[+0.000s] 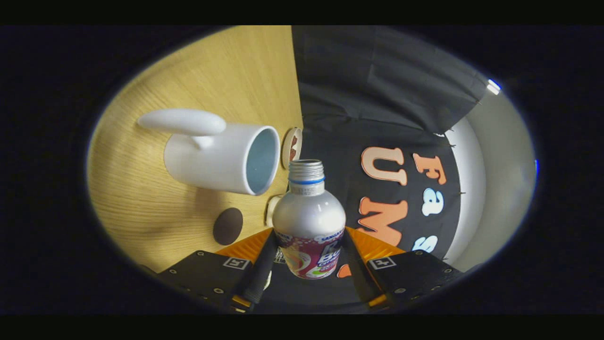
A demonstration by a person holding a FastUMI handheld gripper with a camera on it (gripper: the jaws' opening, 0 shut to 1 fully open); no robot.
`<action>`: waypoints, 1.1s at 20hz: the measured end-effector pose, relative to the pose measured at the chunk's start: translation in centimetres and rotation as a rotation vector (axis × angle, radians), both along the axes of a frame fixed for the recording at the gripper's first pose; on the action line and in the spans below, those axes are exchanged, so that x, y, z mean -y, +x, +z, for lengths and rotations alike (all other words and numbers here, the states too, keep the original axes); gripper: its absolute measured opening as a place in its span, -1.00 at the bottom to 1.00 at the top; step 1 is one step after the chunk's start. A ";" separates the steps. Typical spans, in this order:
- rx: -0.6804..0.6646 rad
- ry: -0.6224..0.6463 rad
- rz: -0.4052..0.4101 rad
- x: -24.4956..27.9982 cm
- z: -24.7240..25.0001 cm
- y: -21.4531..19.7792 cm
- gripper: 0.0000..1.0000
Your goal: Take the bottle from table, then pour the juice into the cup, finally place the bottle on the coaster
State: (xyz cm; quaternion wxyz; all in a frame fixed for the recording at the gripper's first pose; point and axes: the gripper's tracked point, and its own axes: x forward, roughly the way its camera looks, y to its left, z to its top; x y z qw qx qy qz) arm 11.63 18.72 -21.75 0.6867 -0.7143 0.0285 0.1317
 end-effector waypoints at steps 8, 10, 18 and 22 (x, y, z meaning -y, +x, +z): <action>-0.071 0.486 -0.169 2.5 1.7 2.1 0.53; -0.097 0.611 -0.200 3.0 1.7 2.6 0.53; -0.230 1.101 -0.343 4.2 -0.9 4.6 0.53; -0.283 1.203 -0.393 4.5 -2.7 5.2 0.53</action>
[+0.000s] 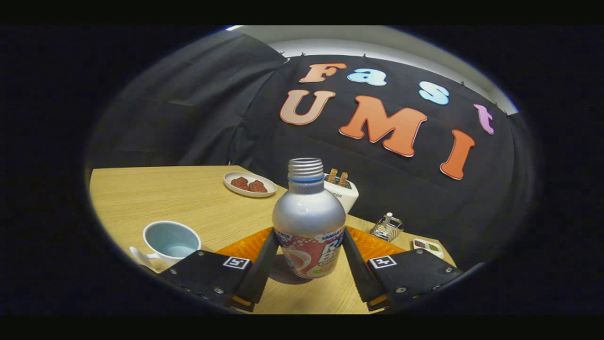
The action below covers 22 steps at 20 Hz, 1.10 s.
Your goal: Take the bottle from table, then pour the juice into the cup, finally place the bottle on the coaster
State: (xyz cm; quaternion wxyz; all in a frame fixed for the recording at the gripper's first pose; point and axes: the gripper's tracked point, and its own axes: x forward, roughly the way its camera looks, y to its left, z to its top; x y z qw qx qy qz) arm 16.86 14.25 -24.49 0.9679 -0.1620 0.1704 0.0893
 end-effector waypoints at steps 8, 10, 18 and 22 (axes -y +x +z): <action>-0.100 0.173 -0.052 0.6 -3.0 0.8 0.53; -0.103 0.201 -0.086 1.5 -3.5 1.2 0.54; -0.148 0.307 -0.110 2.1 -4.7 1.5 0.53; -0.162 0.301 -0.116 2.5 -4.9 1.2 0.57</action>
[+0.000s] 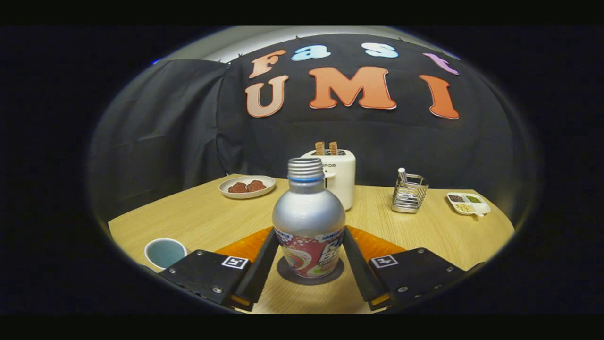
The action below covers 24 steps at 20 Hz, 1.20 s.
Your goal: Take the bottle from table, then pour the juice into the cup, finally place the bottle on the coaster
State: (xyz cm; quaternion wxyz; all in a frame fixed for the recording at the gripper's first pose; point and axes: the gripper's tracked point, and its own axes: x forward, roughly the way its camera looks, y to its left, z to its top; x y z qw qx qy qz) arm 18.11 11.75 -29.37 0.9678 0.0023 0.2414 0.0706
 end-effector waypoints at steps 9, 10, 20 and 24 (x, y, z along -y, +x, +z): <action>0.060 0.034 0.026 0.7 4.3 -3.1 0.95; 0.083 0.030 0.026 1.1 5.4 -3.5 0.95; 0.231 -0.021 0.080 3.9 13.3 -9.2 0.94; 0.266 0.007 0.063 6.1 16.7 -11.0 0.95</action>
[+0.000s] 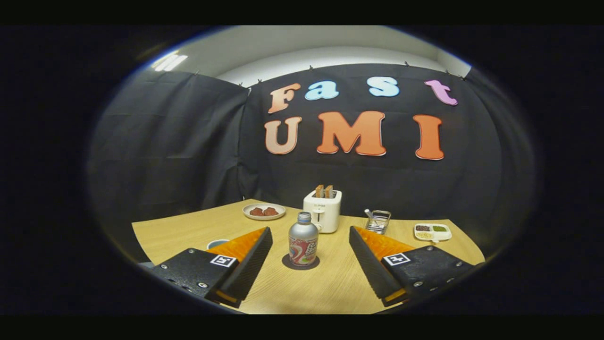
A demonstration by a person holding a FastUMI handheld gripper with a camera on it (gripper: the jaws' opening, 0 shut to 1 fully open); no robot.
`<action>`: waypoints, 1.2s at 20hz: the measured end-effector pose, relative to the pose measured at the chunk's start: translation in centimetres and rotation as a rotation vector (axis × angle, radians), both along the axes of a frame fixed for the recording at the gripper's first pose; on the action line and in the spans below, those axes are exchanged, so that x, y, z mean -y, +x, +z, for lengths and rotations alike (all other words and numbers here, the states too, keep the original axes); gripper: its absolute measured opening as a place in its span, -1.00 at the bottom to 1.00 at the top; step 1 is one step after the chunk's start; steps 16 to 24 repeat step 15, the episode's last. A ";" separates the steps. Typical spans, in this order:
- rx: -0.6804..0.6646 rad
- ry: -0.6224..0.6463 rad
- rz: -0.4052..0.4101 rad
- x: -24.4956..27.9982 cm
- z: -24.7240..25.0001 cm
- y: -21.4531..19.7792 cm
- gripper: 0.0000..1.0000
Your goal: Take the bottle from table, then pour the juice into the cup, finally place the bottle on the coaster
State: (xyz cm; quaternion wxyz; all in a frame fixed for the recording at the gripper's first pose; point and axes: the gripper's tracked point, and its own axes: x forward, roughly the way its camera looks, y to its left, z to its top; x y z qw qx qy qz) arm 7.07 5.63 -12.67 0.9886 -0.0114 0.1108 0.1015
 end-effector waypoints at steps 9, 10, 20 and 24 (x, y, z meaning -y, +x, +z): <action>0.048 -0.011 -0.082 3.8 3.7 -3.0 0.94; 0.047 -0.010 -0.084 3.8 3.9 -3.2 0.95; 0.088 -0.005 -0.086 3.3 5.4 -4.4 0.95; 0.088 -0.005 -0.086 3.3 5.4 -4.4 0.95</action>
